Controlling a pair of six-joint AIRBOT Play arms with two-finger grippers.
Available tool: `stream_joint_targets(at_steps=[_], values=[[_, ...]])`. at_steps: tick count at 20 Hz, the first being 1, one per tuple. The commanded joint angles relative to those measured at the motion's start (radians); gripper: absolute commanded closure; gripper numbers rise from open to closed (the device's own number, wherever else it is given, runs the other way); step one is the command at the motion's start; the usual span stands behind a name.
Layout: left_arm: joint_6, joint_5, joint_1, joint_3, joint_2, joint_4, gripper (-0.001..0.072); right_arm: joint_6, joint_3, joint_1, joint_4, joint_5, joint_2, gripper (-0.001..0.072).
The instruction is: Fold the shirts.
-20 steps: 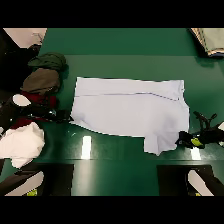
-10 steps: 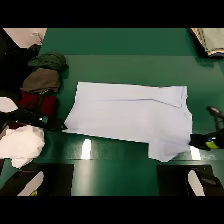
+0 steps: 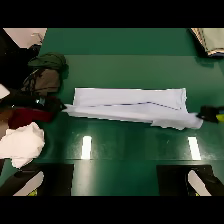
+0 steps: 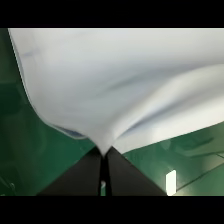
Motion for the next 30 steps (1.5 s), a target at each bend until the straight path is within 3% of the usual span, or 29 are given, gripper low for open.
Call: stream_joint_targets(at_steps=[1, 6, 10, 11, 12, 13, 14, 18, 20, 21, 24, 30], values=[[0.036, 0.116, 0.0, 0.1, -0.193, -0.047, 0.0683, -0.039, 0.123, 0.001, 0.08, -0.116, -0.212, 0.07], [0.036, 0.22, 0.0, 0.211, -0.448, -0.074, 0.0683, -0.039, 0.271, 0.041, 0.079, -0.197, -0.443, 0.0698], [0.031, 0.255, 0.001, 0.272, -0.536, -0.084, 0.0679, -0.029, 0.401, 0.102, 0.08, -0.272, -0.609, 0.0682], [0.025, 0.263, 0.001, 0.281, -0.536, -0.084, 0.0468, -0.029, 0.439, 0.112, 0.089, -0.285, -0.645, 0.0509], [0.004, 0.265, 0.001, 0.295, -0.536, -0.084, 0.0101, -0.029, 0.476, 0.114, 0.117, -0.293, -0.677, 0.028], [-0.02, 0.256, 0.001, 0.315, -0.536, -0.083, 0.0019, -0.029, 0.519, 0.113, 0.152, -0.288, -0.705, 0.0164], [-0.02, 0.227, 0.001, 0.343, -0.536, -0.083, 0.0053, -0.03, 0.556, 0.104, 0.167, -0.264, -0.721, 0.0164], [-0.017, 0.026, 0.0, 0.462, -0.536, -0.083, 0.0075, -0.114, 0.607, 0.036, 0.164, -0.066, -0.705, 0.0164], [-0.007, -0.04, 0.0, 0.466, -0.536, -0.084, 0.0563, -0.145, 0.607, -0.022, 0.165, 0.028, -0.695, 0.0163], [0.005, -0.053, -0.002, 0.466, -0.536, -0.083, 0.0673, -0.148, 0.607, -0.056, 0.164, 0.071, -0.695, 0.0107], [0.008, -0.067, -0.033, 0.466, -0.536, -0.085, 0.0673, -0.189, 0.534, -0.136, 0.205, 0.09, -0.695, 0.0033], [0.008, 0.001, -0.184, 0.466, -0.536, -0.083, 0.0674, -0.315, 0.288, -0.159, 0.289, -0.088, -0.698, 0.0033]])
